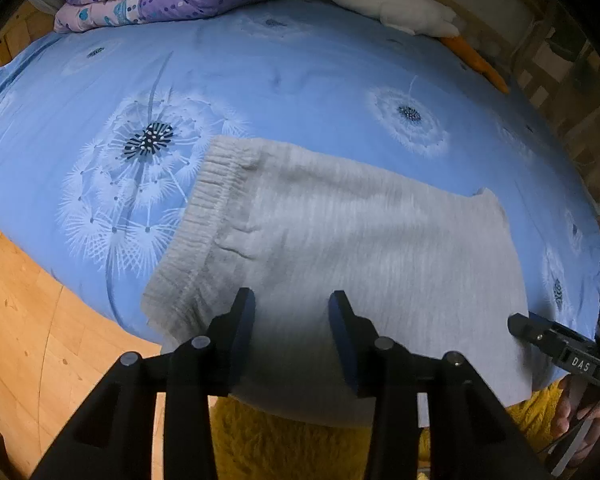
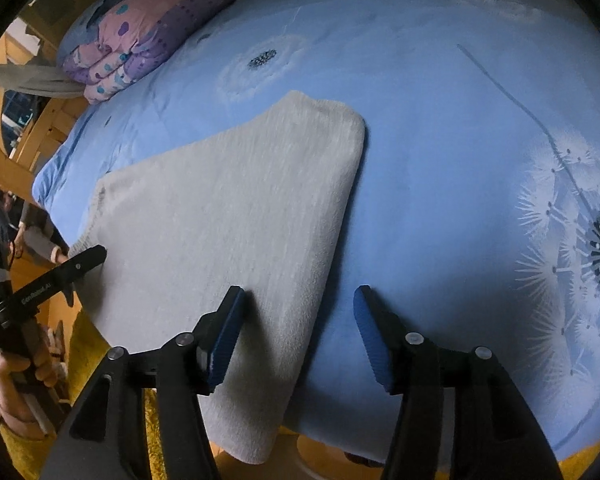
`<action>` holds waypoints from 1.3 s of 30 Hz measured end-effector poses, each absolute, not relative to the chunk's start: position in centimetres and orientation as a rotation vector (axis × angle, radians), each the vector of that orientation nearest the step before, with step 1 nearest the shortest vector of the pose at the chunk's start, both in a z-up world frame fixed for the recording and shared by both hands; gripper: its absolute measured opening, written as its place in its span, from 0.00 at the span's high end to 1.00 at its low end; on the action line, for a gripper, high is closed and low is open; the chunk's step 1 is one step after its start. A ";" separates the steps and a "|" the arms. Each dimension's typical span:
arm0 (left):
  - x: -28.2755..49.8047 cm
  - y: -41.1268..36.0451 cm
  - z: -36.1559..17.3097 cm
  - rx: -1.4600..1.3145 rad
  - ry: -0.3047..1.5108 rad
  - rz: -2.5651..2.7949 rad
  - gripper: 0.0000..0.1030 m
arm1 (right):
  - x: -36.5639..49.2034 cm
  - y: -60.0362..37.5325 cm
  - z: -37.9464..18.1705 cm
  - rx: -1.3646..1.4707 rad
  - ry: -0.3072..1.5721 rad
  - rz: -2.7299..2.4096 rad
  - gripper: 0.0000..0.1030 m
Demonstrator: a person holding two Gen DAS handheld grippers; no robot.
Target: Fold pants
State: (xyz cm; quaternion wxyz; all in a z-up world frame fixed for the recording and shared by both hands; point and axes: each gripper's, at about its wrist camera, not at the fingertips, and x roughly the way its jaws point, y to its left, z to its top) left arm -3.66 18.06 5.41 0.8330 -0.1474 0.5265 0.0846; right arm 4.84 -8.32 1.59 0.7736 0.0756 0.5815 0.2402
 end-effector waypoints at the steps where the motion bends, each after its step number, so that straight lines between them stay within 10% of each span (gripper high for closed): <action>1: -3.7 18.0 5.4 -0.314 1.114 0.180 0.59 | 4.9 -8.4 1.5 0.174 1.259 0.526 0.41; 13: -3.7 18.0 5.2 -0.316 1.111 0.180 0.58 | 5.2 -8.2 1.5 0.207 1.270 0.536 0.40; 23: -3.7 17.8 5.6 -0.318 1.118 0.184 0.58 | 5.1 -7.0 2.2 0.206 1.253 0.581 0.79; 39: -4.9 18.9 6.7 -0.345 1.104 0.203 0.58 | 4.2 -4.5 10.1 0.165 1.067 0.735 0.85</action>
